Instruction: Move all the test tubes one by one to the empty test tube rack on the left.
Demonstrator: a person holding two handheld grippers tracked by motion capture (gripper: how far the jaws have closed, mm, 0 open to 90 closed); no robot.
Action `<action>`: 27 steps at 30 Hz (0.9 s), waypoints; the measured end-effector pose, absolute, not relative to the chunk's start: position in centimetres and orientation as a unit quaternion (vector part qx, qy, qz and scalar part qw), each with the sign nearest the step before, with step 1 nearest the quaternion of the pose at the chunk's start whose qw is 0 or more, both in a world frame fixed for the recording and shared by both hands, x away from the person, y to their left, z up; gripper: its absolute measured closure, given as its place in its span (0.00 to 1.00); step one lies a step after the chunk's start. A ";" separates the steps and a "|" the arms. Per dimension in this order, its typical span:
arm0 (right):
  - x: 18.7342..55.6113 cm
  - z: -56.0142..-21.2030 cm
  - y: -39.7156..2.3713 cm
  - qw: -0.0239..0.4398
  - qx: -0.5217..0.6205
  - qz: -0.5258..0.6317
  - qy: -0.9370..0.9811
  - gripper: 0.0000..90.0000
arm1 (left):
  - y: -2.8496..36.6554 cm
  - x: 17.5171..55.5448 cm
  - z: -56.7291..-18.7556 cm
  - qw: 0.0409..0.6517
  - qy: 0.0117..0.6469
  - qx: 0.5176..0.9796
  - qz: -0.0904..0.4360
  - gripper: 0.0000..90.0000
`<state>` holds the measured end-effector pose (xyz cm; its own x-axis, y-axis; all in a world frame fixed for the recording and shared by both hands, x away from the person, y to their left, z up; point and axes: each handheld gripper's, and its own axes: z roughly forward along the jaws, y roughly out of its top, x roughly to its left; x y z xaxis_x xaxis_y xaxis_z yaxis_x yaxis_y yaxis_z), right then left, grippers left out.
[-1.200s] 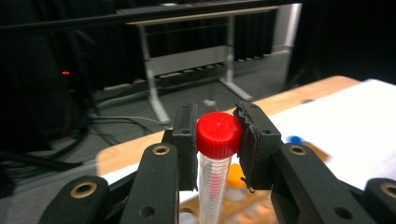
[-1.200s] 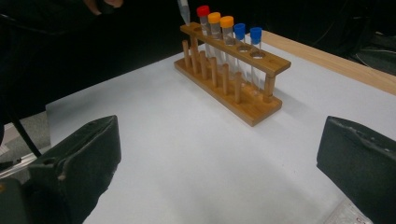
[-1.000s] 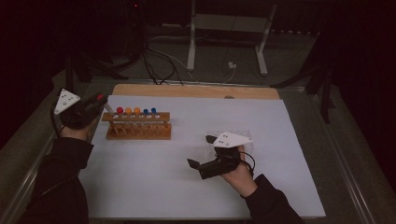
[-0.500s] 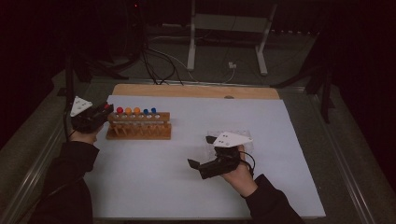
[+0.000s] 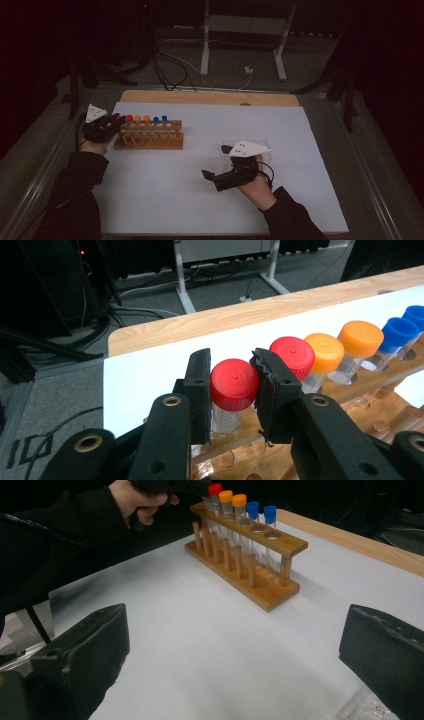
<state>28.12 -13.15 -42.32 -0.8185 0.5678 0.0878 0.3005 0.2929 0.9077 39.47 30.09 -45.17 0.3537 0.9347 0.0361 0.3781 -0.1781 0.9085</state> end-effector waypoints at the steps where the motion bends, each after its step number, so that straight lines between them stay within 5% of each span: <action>1: 28.1 -42.3 -13.2 0.127 0.274 0.528 0.794 0.00 | 30.2 39.4 -45.0 0.442 0.472 0.695 0.314 0.74; 7: 28.1 -42.3 -13.2 0.127 0.275 0.528 0.794 0.00 | 30.4 38.1 -43.3 0.465 0.469 0.683 0.312 0.39; 14: 28.1 -42.2 -13.3 0.129 0.276 0.529 0.792 0.00 | 29.9 35.4 -42.0 0.505 0.435 0.694 0.274 0.13; 19: 28.1 -42.2 -13.3 0.130 0.276 0.529 0.792 0.00 | 28.1 33.4 -42.5 0.517 0.394 0.720 0.245 0.02; 27: 28.1 -42.2 -13.6 0.132 0.279 0.531 0.789 0.00 | 25.0 30.5 -43.8 0.526 0.342 0.747 0.219 0.02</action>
<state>28.14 -13.56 -42.21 -0.8093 0.5806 0.0889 0.3004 0.2793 0.9120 30.49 25.01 -43.80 0.6701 0.7416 -0.0317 0.2805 -0.2135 0.9358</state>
